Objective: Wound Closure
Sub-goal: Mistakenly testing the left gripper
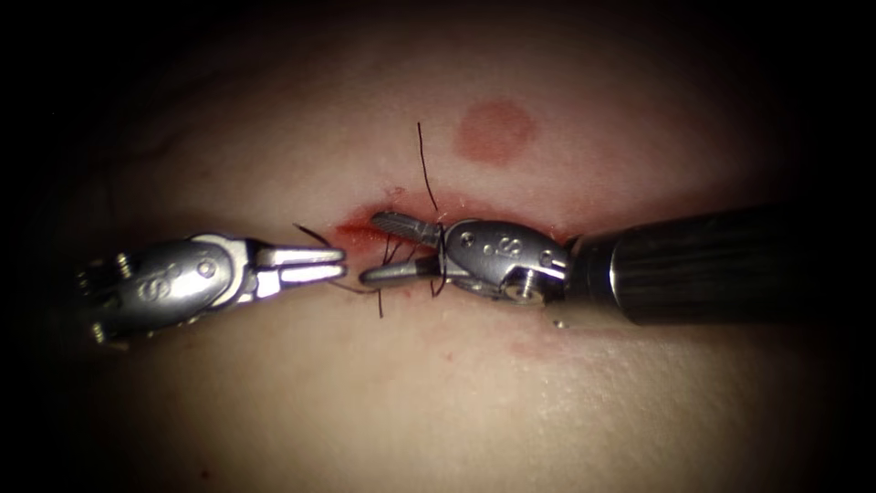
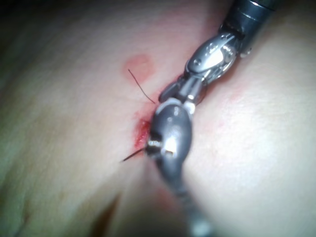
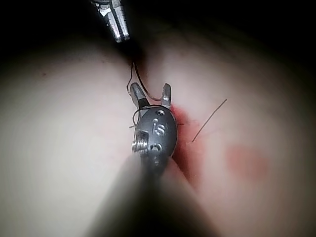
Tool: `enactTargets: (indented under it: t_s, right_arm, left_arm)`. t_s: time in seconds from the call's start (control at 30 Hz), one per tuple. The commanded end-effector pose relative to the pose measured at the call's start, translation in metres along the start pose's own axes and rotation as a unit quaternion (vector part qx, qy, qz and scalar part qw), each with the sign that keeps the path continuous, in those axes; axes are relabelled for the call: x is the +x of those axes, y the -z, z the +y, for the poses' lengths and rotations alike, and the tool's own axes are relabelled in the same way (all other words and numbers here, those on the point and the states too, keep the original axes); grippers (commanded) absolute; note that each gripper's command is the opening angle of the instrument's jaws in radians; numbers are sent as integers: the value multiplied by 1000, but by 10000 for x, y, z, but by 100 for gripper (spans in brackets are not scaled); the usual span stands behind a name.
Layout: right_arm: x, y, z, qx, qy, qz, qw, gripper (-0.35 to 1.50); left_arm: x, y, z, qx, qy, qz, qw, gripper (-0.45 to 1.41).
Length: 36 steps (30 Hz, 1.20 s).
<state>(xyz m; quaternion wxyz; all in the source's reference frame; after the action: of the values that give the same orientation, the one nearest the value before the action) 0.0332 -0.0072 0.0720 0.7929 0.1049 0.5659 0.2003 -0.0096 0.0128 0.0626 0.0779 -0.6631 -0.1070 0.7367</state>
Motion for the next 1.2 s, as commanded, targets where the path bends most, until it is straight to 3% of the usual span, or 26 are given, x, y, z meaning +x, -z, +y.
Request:
enactTargets:
  t_s: [0.03,0.37,0.6,0.63,0.73,0.77,0.87,0.9,0.93,1.03,1.1,1.17,1.2]
  right_arm:
    - [-5,-6,-3,1,-1,0,1000,81]
    - [-6,-6,-3,2,-1,0,1000,81]
    - [-6,-6,-3,1,-1,0,1000,81]
    - [-6,-6,-3,1,-1,0,1000,81]
    - [-5,-6,-3,1,-1,0,1000,81]
    - [-5,-6,-3,1,-1,0,1000,81]
    - [-5,-6,-4,2,-1,0,1000,81]
    - [-5,-6,-4,2,-1,0,1000,81]
    - [-5,-6,-4,2,-1,0,1000,81]
    - [-5,-6,-4,1,-1,0,1000,81]
    - [-5,-6,-4,1,-1,0,1000,81]
    - [-5,-6,-4,2,-1,0,1000,81]
    - [-5,-6,-4,1,-1,0,1000,81]
  left_arm:
    - [-5,-7,-1,-3,3,5,1000,-35]
    - [11,-16,6,12,-107,-15,994,-35]
    - [17,-17,4,11,-105,-16,994,-35]
    - [18,-18,1,12,-80,-15,997,-4]
    - [19,-21,-1,13,-23,-13,1000,32]
    - [19,-23,-2,13,-8,-13,1000,40]
    - [20,-28,-3,23,45,-1,999,38]
    - [20,-30,-3,33,60,6,998,51]
    - [19,-32,-4,48,95,10,994,70]
    - [20,-38,-3,71,175,47,981,78]
    - [21,-39,-2,58,202,111,971,78]
    - [20,-37,-2,48,249,171,952,78]
    - [20,-36,-1,48,284,204,936,78]
